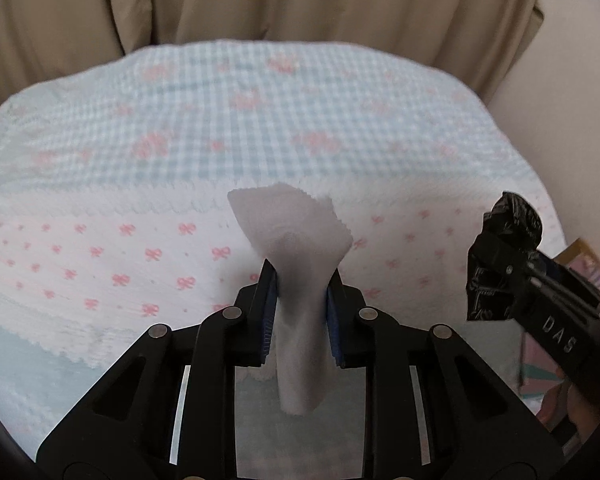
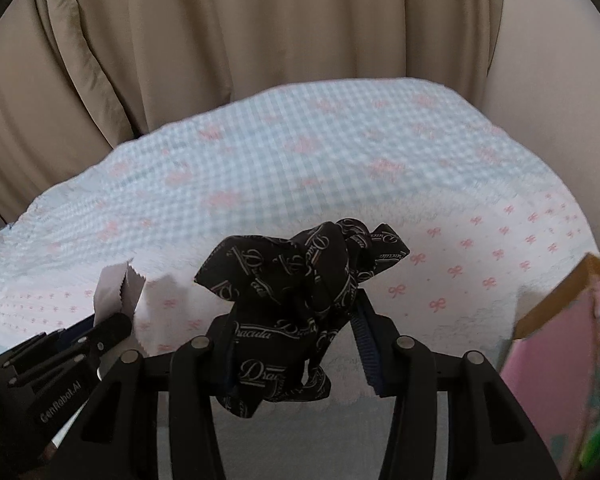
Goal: Organize soft objects
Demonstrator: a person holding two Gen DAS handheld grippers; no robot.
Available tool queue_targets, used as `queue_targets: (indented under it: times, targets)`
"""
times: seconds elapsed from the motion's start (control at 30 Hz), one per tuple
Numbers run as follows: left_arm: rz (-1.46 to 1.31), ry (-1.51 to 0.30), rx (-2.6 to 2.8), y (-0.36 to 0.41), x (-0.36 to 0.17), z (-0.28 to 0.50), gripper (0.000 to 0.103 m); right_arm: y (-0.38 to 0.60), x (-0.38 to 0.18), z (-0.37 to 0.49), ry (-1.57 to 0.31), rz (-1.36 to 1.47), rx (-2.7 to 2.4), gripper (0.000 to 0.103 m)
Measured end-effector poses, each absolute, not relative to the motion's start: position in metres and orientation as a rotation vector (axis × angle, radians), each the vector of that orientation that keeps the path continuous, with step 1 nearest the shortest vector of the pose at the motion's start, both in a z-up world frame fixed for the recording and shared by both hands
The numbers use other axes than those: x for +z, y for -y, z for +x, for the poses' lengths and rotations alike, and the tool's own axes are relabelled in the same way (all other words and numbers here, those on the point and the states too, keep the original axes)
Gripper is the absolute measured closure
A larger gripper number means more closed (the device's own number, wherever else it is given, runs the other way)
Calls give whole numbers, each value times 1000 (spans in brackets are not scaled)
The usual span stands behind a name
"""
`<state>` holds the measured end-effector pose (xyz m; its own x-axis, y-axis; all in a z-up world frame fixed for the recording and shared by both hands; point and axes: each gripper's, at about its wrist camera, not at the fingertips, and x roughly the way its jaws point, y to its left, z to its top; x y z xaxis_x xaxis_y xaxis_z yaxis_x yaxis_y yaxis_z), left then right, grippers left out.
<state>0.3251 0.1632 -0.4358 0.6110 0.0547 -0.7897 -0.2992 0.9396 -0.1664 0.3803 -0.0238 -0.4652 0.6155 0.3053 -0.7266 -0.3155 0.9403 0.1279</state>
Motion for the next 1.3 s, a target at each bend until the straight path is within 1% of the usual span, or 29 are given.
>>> queue_targets:
  times: [0.27, 0.4, 0.5, 0.67, 0.87, 0.9, 0.93, 0.97, 1.0, 1.03, 1.3]
  targets:
    - [-303, -825, 158, -158, -342, 282, 83, 37, -385, 324, -773, -14, 362, 59]
    - [-321, -859, 134, -163, -317, 257, 83, 48, -350, 292, -773, 5, 372, 59]
    - [-332, -900, 123, -166, -323, 247, 83, 53, -339, 272, -772, 2, 366, 59]
    - [-322, -1005, 129, -163, -359, 247, 82, 59, -349, 256, -799, 19, 351, 59]
    - [-287, -1005, 125, -153, -400, 261, 80, 63, -366, 251, -814, -2, 354, 59]
    - [-284, -1008, 125, -151, -406, 266, 75, 65, -369, 251, -815, -8, 354, 59]
    - [-286, -1019, 129, -151, -415, 273, 49, 66, -374, 252, -817, -13, 355, 59]
    - [-293, -1031, 131, -151, -425, 280, 20, 68, -379, 255, -822, -15, 356, 59]
    - [-294, -1039, 137, -151, -433, 285, 2, 70, -383, 256, -825, -15, 357, 59]
    - [-296, -1040, 146, -152, -443, 291, 0, 72, -388, 258, -831, -16, 358, 59]
    - [-274, -1095, 307, -165, -504, 330, 0, 84, -423, 280, -881, -30, 375, 59]
